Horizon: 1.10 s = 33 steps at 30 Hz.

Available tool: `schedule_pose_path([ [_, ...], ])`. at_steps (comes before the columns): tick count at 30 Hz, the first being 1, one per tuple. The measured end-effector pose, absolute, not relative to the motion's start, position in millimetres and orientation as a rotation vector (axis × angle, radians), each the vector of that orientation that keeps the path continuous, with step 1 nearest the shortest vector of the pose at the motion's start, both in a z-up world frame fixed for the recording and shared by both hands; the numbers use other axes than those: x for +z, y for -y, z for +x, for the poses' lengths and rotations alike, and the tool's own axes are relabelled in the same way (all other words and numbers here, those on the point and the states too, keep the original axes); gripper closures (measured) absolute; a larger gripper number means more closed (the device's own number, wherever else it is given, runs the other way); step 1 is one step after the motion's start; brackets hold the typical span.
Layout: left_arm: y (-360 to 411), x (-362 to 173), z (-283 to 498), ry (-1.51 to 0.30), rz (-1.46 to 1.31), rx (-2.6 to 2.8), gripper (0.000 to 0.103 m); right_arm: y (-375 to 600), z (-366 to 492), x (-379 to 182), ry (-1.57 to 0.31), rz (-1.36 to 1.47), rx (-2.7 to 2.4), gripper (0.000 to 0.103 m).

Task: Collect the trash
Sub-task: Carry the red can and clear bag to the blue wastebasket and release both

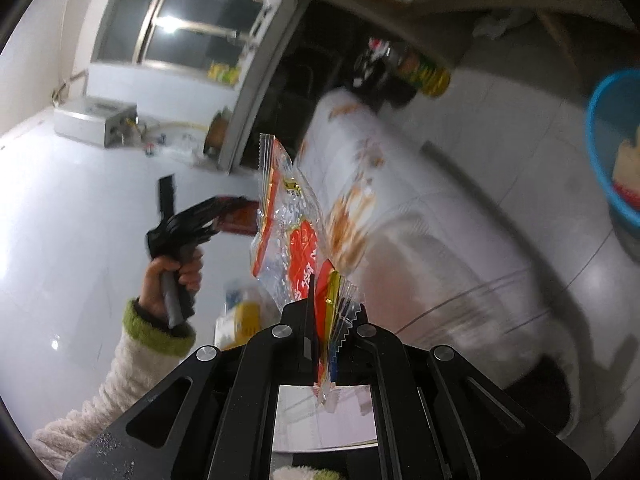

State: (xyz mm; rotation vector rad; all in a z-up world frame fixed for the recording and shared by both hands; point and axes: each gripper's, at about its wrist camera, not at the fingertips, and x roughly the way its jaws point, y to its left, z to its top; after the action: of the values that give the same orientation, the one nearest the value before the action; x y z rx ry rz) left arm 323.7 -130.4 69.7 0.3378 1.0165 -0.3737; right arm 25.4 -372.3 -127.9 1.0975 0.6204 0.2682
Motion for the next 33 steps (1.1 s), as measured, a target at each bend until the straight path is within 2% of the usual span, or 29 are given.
schedule_pose_path([
  [4, 185.5, 90.3, 288.7, -0.976, 0.341, -0.545, 0.039, 419.0, -3.6, -126.2, -0.522, 1.136, 0.145, 0.101],
  [8, 251.1, 86.4, 253.4, -1.005, 0.340, -0.730, 0.039, 463.6, -31.7, -144.4, -0.477, 1.200, -0.005, 0.101],
  [13, 334.2, 51.7, 211.2, -1.059, 0.396, -0.873, 0.039, 509.2, -46.3, -190.6, -0.544, 1.224, -0.204, 0.101],
  [19, 396.8, 3.5, 184.5, -1.153, 0.427, -0.938, 0.039, 549.8, -22.3, -249.5, -0.680, 1.176, -0.361, 0.100],
  [22, 413.3, -16.3, 177.1, -1.188, 0.446, -0.942, 0.039, 570.5, -4.2, -285.6, -0.748, 1.135, -0.452, 0.092],
  [23, 418.5, -22.6, 174.9, -1.199, 0.449, -0.940, 0.039, 577.5, -3.5, -299.0, -0.768, 1.120, -0.496, 0.074],
  [25, 424.2, -31.2, 172.4, -1.214, 0.450, -0.940, 0.039, 591.1, 3.8, -330.3, -0.839, 1.091, -0.560, 0.050],
  [29, 438.1, -48.0, 161.8, -1.242, 0.467, -0.937, 0.039, 601.1, -15.7, -367.5, -0.939, 1.098, -0.687, 0.046],
  [33, 452.1, -65.4, 154.1, -1.270, 0.495, -0.929, 0.039, 590.2, -46.3, -350.6, -0.885, 1.029, -0.726, 0.042],
])
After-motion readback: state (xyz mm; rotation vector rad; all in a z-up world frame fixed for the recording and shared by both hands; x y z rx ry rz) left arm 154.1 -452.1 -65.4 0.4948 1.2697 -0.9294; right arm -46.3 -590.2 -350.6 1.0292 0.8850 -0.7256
